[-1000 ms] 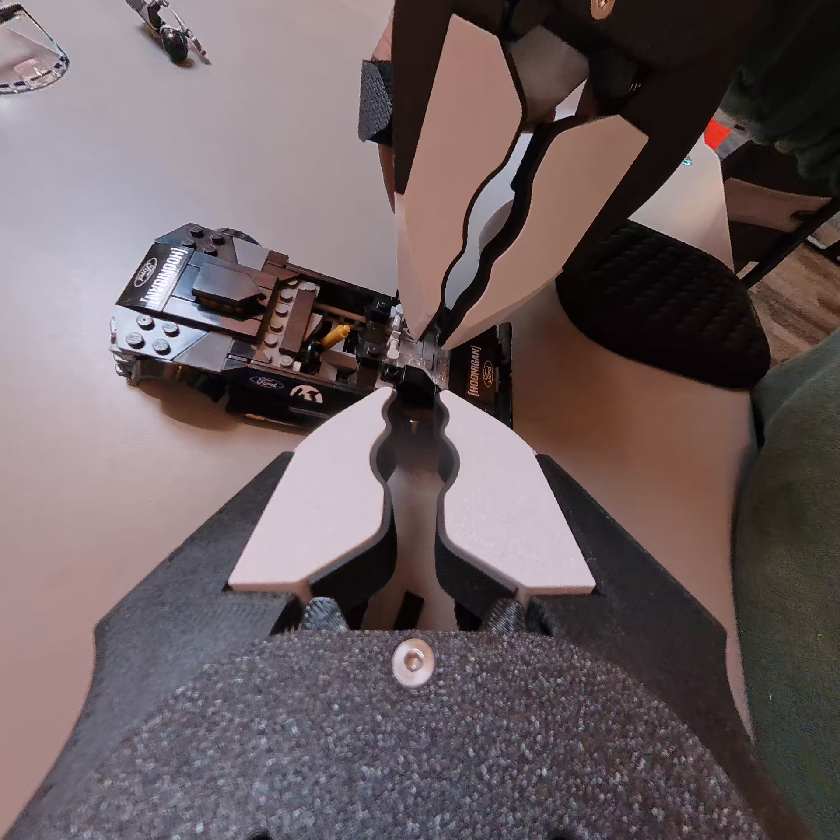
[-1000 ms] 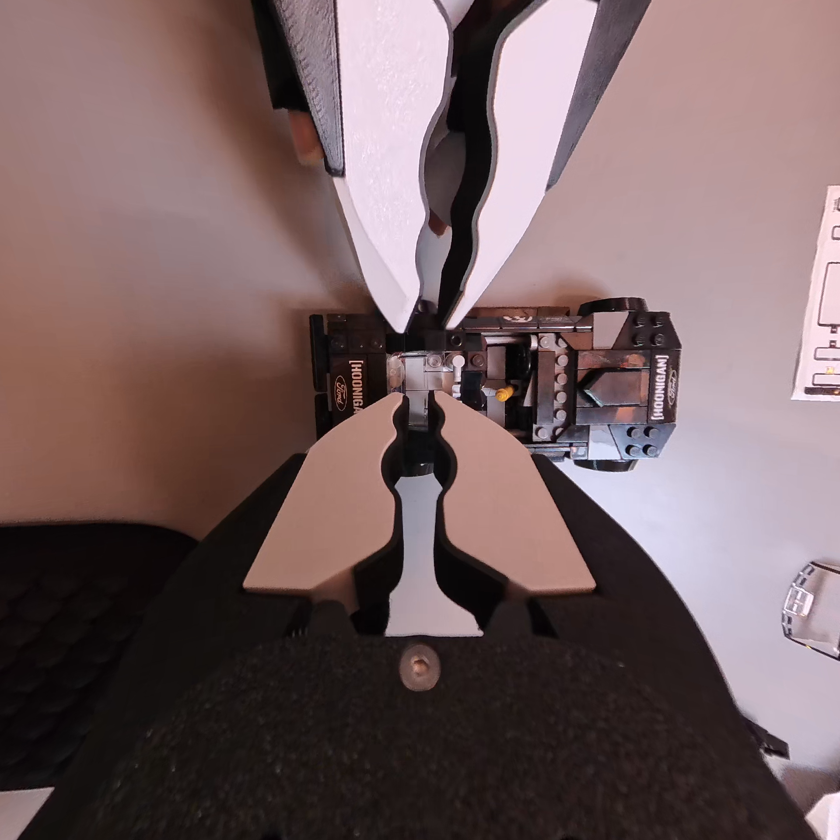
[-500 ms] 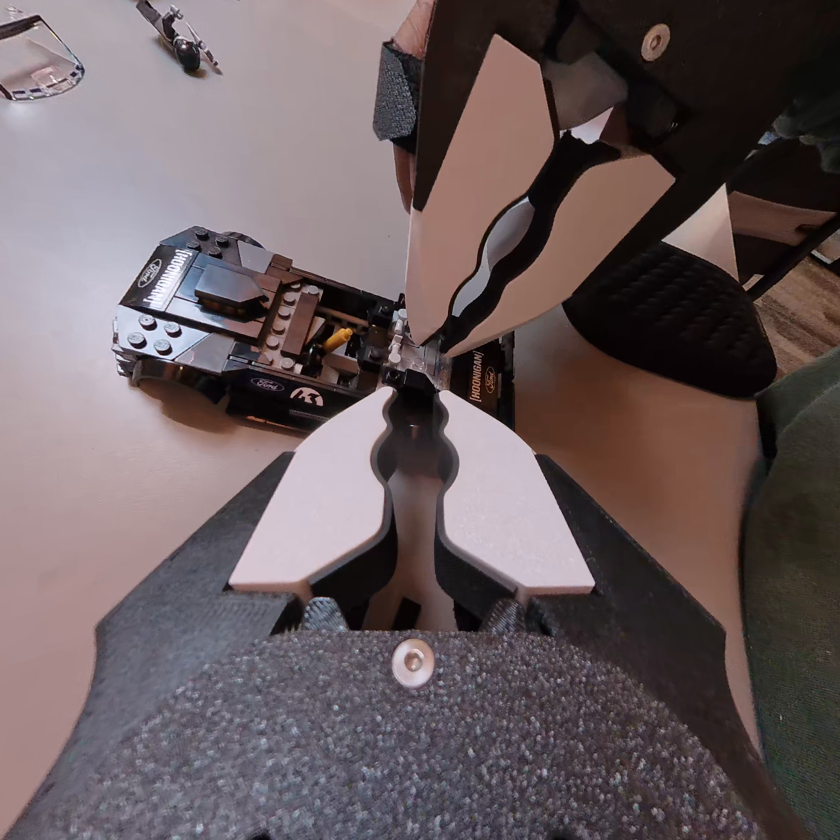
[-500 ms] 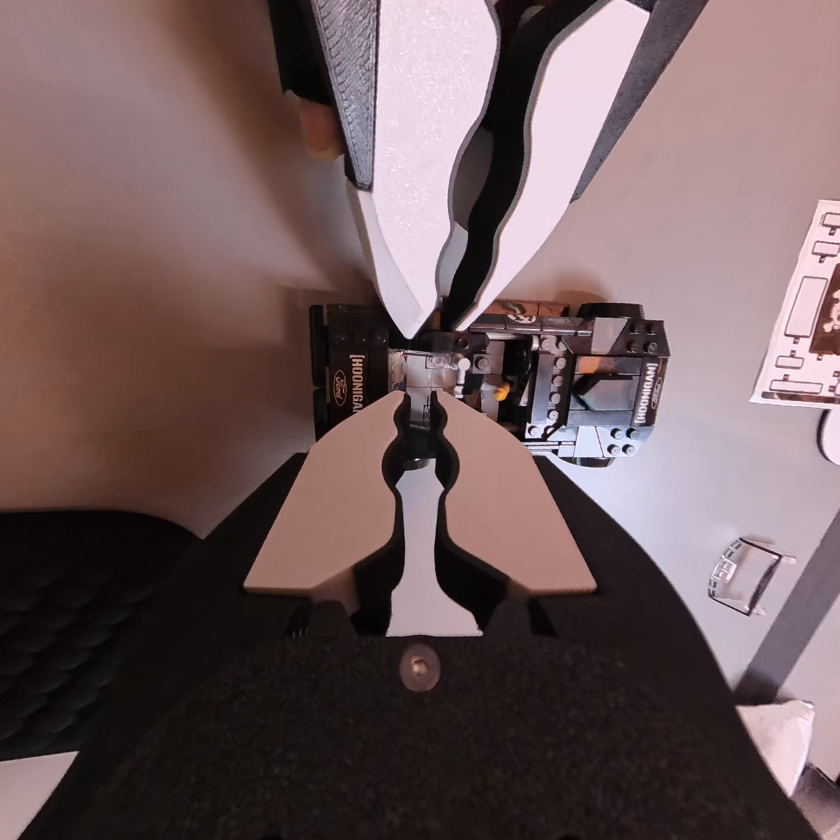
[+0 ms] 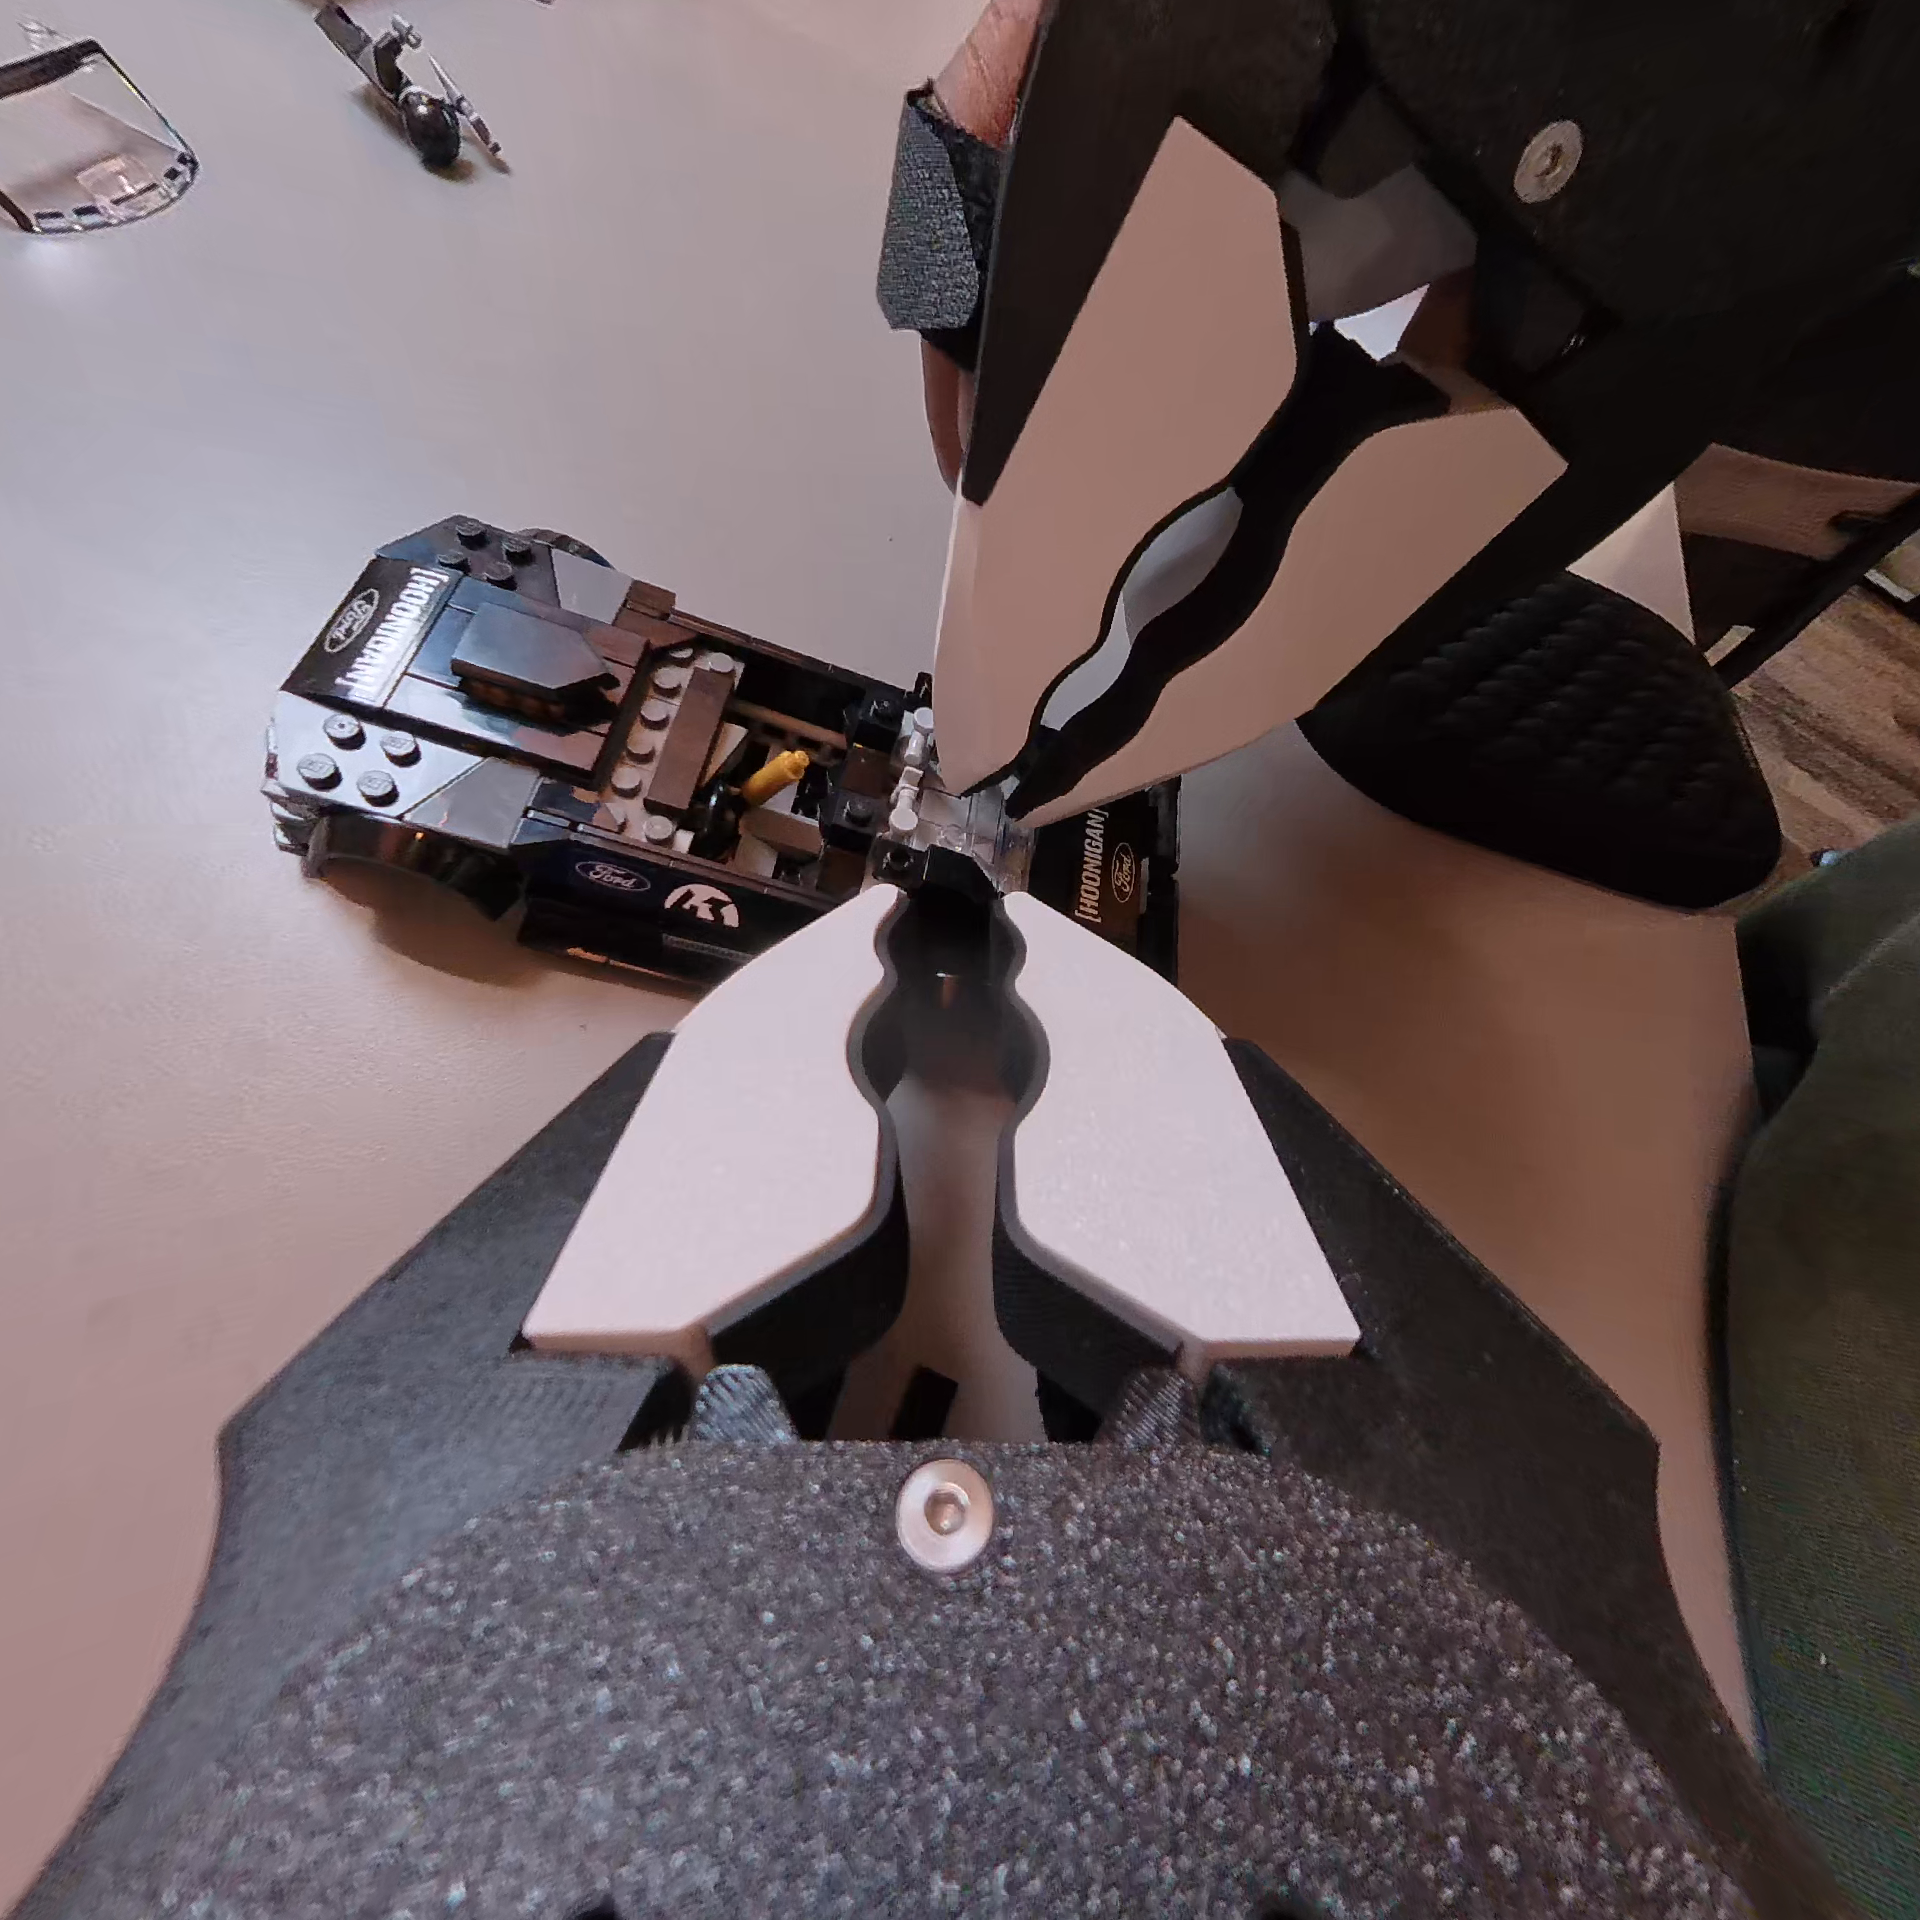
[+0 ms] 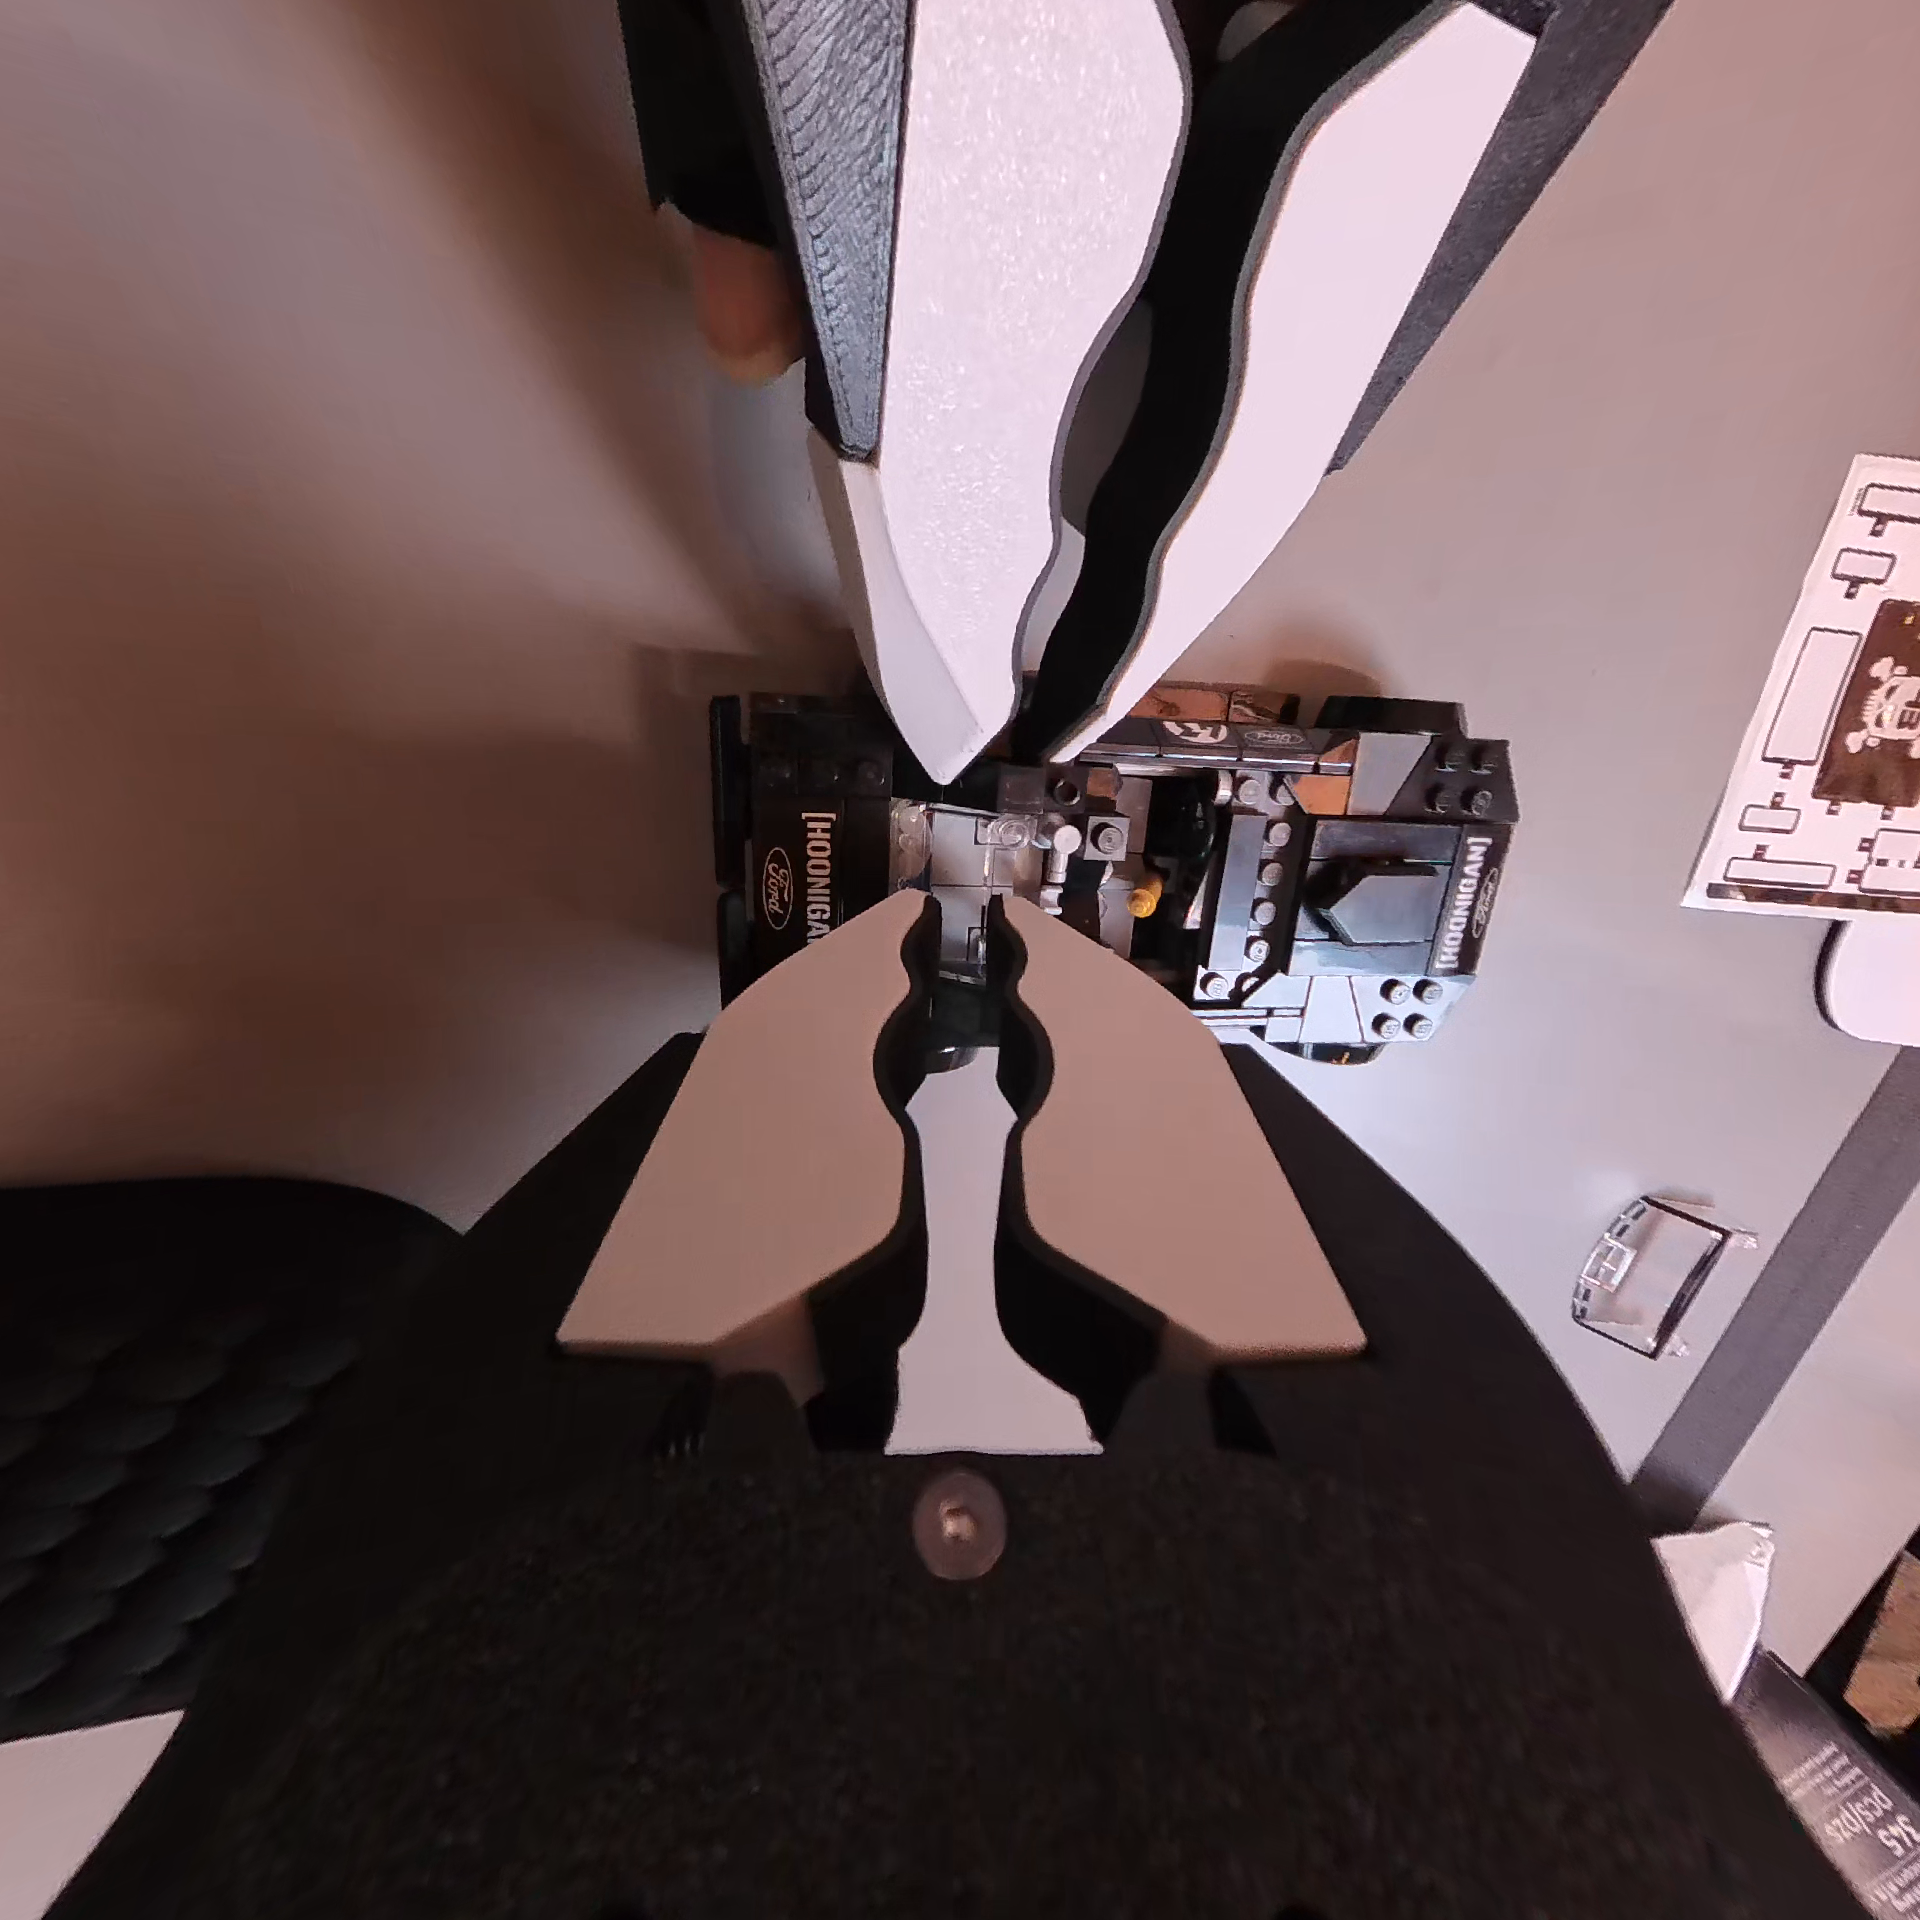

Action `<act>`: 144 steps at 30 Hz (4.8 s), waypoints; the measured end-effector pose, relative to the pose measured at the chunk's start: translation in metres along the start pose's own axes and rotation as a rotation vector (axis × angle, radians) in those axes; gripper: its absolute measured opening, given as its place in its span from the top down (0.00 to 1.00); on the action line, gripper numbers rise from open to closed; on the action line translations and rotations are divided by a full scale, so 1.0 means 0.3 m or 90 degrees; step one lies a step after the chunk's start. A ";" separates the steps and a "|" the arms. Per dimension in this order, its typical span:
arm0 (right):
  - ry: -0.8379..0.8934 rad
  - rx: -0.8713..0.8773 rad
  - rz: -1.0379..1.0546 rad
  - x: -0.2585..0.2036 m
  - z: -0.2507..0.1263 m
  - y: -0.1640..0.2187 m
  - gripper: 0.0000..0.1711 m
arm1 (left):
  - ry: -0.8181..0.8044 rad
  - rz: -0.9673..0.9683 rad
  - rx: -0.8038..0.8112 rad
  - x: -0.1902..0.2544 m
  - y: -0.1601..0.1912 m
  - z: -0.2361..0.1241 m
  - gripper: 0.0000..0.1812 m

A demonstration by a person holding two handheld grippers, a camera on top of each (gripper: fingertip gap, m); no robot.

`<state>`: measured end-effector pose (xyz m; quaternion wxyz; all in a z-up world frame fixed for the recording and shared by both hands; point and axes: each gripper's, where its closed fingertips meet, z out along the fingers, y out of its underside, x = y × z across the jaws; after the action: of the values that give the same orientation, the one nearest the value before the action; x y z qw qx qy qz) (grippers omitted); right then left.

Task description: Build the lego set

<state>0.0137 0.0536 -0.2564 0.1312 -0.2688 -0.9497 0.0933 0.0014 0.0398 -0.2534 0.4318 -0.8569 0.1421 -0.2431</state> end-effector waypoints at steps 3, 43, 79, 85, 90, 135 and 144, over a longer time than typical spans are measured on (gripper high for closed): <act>0.003 -0.002 0.004 -0.001 0.000 -0.001 0.95 | 0.001 0.000 0.001 0.001 0.000 0.000 0.93; -0.005 0.196 0.120 0.022 -0.008 -0.024 0.97 | -0.022 0.013 0.013 -0.007 -0.012 0.002 0.89; 0.116 0.366 0.322 -0.137 -0.119 -0.102 0.86 | -0.074 0.014 0.085 -0.108 -0.064 -0.284 0.87; 0.110 0.410 0.398 -0.219 -0.036 -0.319 0.86 | 0.012 -0.146 0.309 -0.136 -0.171 -0.440 0.90; 0.156 0.299 0.414 -0.120 0.056 -0.355 0.87 | 0.033 -0.146 0.310 -0.117 -0.162 -0.459 0.91; -0.045 0.161 0.174 0.033 -0.023 -0.001 0.96 | -0.051 0.088 0.023 -0.014 -0.022 -0.062 0.91; -0.051 0.217 0.193 0.042 -0.059 -0.014 0.96 | -0.040 0.076 0.017 -0.010 0.005 -0.050 0.92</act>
<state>0.0067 0.0587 -0.2360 0.1215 -0.3787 -0.8732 0.2817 -0.0093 0.0304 -0.2480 0.4610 -0.8483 0.1764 -0.1916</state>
